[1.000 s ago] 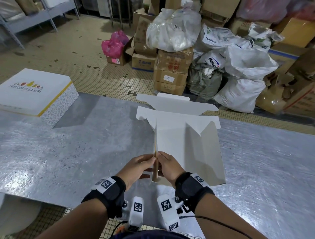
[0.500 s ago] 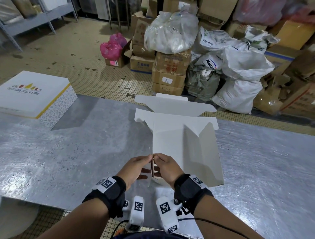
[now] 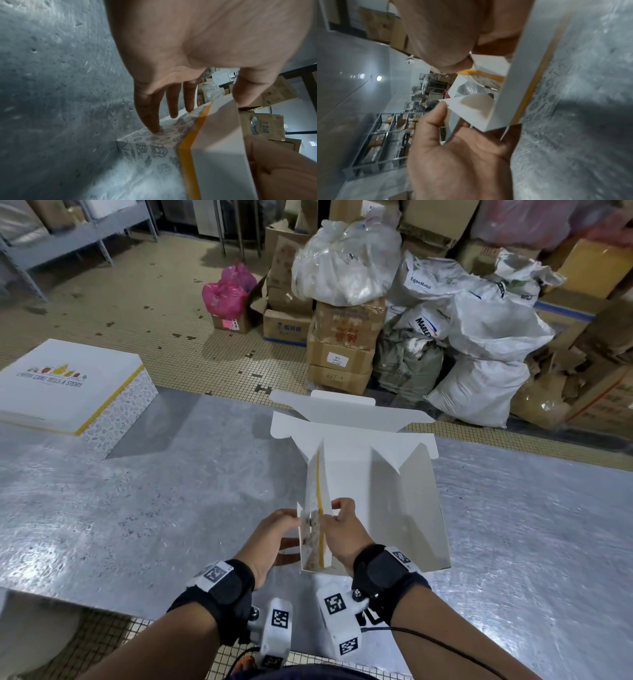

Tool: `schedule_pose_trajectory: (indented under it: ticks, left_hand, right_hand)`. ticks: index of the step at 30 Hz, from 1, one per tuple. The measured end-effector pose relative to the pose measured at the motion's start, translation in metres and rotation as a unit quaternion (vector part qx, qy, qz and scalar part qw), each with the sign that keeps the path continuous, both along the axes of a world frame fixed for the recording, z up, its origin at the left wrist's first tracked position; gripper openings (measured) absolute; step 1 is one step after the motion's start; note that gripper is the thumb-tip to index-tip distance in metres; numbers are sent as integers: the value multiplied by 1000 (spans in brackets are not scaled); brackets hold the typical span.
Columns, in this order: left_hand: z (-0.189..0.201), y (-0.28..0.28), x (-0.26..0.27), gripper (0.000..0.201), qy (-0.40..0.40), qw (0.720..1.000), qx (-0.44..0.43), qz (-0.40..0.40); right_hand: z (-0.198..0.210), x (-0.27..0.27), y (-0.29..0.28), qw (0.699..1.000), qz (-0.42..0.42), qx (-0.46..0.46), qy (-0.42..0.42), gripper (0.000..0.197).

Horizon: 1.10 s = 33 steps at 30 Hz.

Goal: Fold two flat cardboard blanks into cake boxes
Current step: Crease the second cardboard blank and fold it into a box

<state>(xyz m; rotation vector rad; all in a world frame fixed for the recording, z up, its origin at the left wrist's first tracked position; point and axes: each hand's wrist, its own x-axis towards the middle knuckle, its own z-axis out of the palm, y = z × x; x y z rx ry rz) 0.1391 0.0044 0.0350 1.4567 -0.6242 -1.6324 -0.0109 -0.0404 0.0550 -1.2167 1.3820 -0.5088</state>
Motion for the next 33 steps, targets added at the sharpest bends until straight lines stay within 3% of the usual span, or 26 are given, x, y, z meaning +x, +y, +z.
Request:
schedule_pose_trajectory:
  ticks: [5, 10, 19, 28, 33]
  left_hand:
    - [2, 3, 2, 30, 4, 1000, 0, -6]
    - [5, 7, 3, 44, -7, 1000, -8, -21]
    - [12, 4, 2, 45, -40, 998, -5, -46]
    - [17, 0, 0, 32, -56, 997, -9, -49]
    - [14, 1, 4, 39, -74, 996, -5, -57]
  right_hand:
    - [2, 1, -3, 1000, -14, 17, 4, 22]
    - [5, 2, 0, 999, -8, 17, 28, 22]
    - [12, 4, 4, 999, 21, -3, 30, 22]
    - [10, 14, 8, 998, 27, 33, -46, 17]
    - [13, 13, 8, 993, 20, 56, -101, 16]
